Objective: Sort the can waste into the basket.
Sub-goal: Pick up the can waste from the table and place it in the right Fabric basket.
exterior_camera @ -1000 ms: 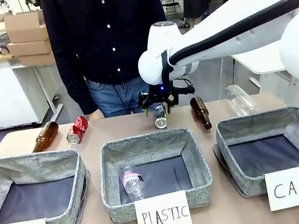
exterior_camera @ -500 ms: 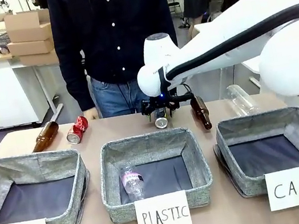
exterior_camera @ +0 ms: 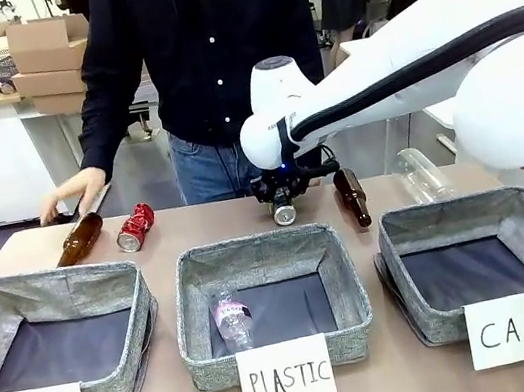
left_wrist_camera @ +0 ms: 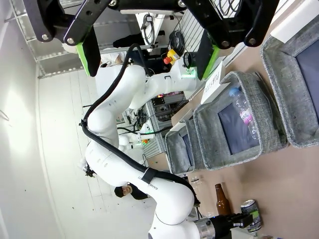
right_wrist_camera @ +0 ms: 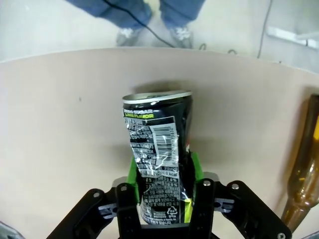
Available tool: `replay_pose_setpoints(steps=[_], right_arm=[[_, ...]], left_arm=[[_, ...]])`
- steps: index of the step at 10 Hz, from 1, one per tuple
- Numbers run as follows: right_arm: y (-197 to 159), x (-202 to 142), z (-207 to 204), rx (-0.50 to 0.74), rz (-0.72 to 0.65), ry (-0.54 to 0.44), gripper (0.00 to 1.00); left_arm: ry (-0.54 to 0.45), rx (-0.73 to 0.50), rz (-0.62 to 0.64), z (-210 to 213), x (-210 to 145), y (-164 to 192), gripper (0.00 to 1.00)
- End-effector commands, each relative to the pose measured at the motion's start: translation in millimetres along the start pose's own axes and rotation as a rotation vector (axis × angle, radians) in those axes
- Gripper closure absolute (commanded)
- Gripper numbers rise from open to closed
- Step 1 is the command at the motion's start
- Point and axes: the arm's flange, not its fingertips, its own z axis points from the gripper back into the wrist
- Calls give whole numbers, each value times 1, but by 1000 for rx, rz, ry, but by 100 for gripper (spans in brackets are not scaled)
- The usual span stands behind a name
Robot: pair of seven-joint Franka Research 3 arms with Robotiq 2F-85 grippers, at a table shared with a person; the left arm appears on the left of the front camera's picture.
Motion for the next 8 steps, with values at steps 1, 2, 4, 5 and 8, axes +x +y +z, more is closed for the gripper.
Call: replay_pose_setpoints(steps=[1,2,4,5,8], right_arm=[[-3,0,1,-36,-22,-22,96],[-6,0,2,-29,-36,-26,100],[-11,-2,14,15,-37,-23,100],[-17,-8,39,67,3,-35,100],[-85,-76,182,274,290,89,100]], left_arm=[[-8,-21,-24,-1,1,-1,0],[-8,-21,-24,-1,1,-1,0],[-8,-21,-24,-1,1,-1,0],[-8,-21,-24,-1,1,-1,0],[-8,-21,-24,-1,1,-1,0]])
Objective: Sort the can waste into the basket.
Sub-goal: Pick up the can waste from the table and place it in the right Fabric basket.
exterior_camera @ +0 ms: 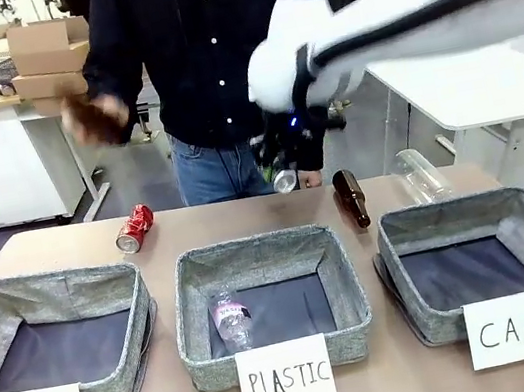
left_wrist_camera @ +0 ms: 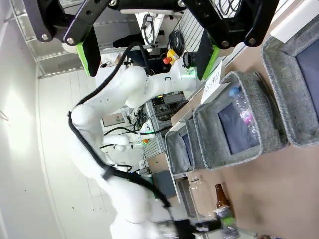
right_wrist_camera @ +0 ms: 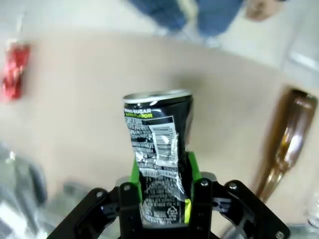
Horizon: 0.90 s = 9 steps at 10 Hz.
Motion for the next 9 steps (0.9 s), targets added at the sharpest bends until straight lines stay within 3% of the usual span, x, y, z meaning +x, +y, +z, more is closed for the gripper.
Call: replay_pose_setpoints(steps=[1,2,3,4,6,9], right_arm=[[-65,-88,97,111,39,147,100],[-94,-124,123,157,51,209,100],[-114,-159,140,230,85,199,100],[-131,-195,148,261,130,237,100],[-165,-259,147,301,81,253,100],[-182,-295,145,304,-24,218,100]], left_arm=[[-8,-22,-22,-1,1,-1,0],[-8,-22,-22,-1,1,-1,0],[-8,-22,-22,-1,1,-1,0],[-8,-22,-22,-1,1,-1,0],[-8,-22,-22,-1,1,-1,0],[-8,-22,-22,-1,1,-1,0]])
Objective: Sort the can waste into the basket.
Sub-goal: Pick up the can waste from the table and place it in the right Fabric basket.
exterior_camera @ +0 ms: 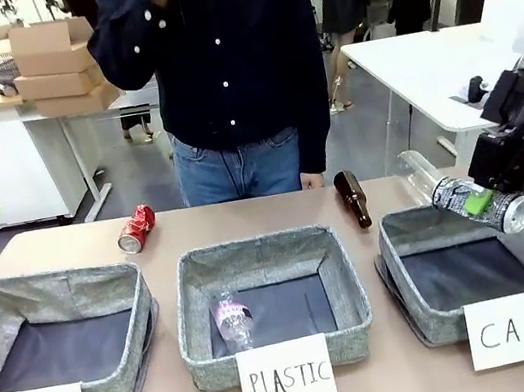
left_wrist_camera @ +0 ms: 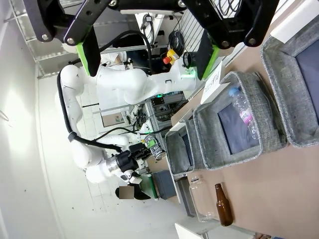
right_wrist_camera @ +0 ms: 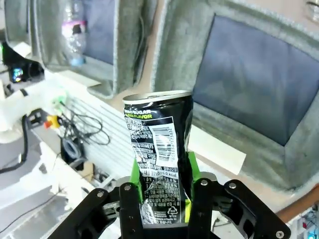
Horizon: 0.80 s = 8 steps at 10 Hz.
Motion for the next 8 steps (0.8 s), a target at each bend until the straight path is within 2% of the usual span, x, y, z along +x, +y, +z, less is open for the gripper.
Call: replay_pose_setpoints(steps=[1,2,3,5,8], right_arm=[[5,0,1,-11,-26,-44,100],[5,2,1,-15,-38,-47,100],[4,3,2,-15,-43,-46,9],[5,6,4,-19,-69,-73,0],[4,8,8,-22,-110,-157,0]], left_arm=[[-8,-24,-21,-1,1,0,0],[-8,-24,-21,-1,1,0,0],[-8,-24,-21,-1,1,0,0],[-8,-24,-21,-1,1,0,0],[-8,-24,-21,-1,1,0,0]])
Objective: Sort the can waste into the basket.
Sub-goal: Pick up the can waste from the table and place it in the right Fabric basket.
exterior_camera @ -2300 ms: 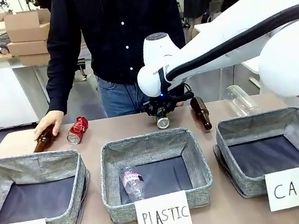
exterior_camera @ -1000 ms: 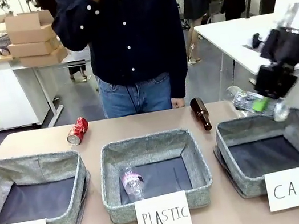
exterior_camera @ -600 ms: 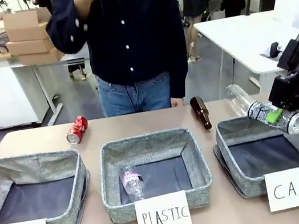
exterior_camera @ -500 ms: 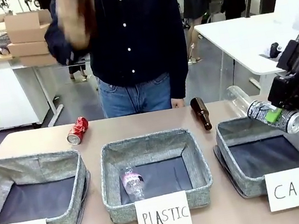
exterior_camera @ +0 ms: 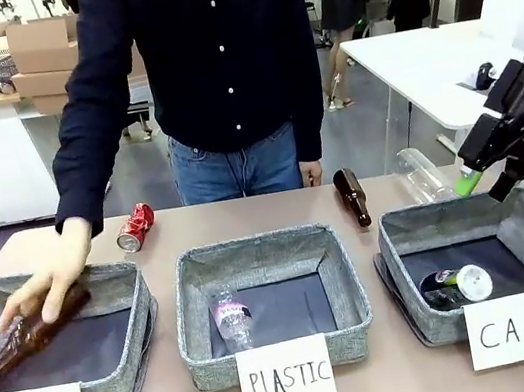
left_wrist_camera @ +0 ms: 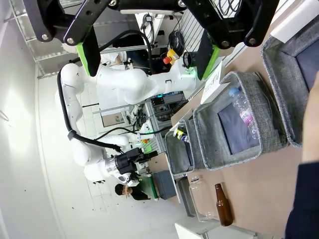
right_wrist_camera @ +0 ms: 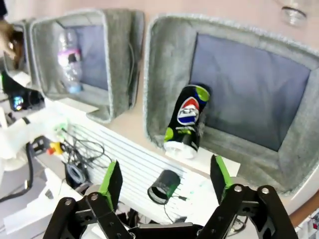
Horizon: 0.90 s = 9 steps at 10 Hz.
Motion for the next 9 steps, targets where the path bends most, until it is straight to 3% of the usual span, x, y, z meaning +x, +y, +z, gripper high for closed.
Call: replay_pose_setpoints(steps=[1,3,4,5,6,7,8,9], right_arm=[[5,2,-1,34,-43,-65,0],[8,2,5,137,-48,-130,0],[15,-2,14,323,-15,-222,0],[21,-9,34,703,55,-410,0],[23,-14,55,1121,-27,-591,0],[28,-18,61,1335,76,-506,0],[30,-10,60,1321,-28,-501,0],[28,-12,68,613,-73,-322,0]], left_arm=[[-7,-24,-21,-1,1,0,0],[-7,-24,-21,-1,1,0,0],[-7,-24,-21,-1,1,0,0],[-7,-24,-21,-1,1,0,0],[-7,-24,-21,-1,1,0,0],[-7,-24,-21,-1,1,0,0],[-7,-24,-21,-1,1,0,0],[-7,-24,-21,-1,1,0,0]])
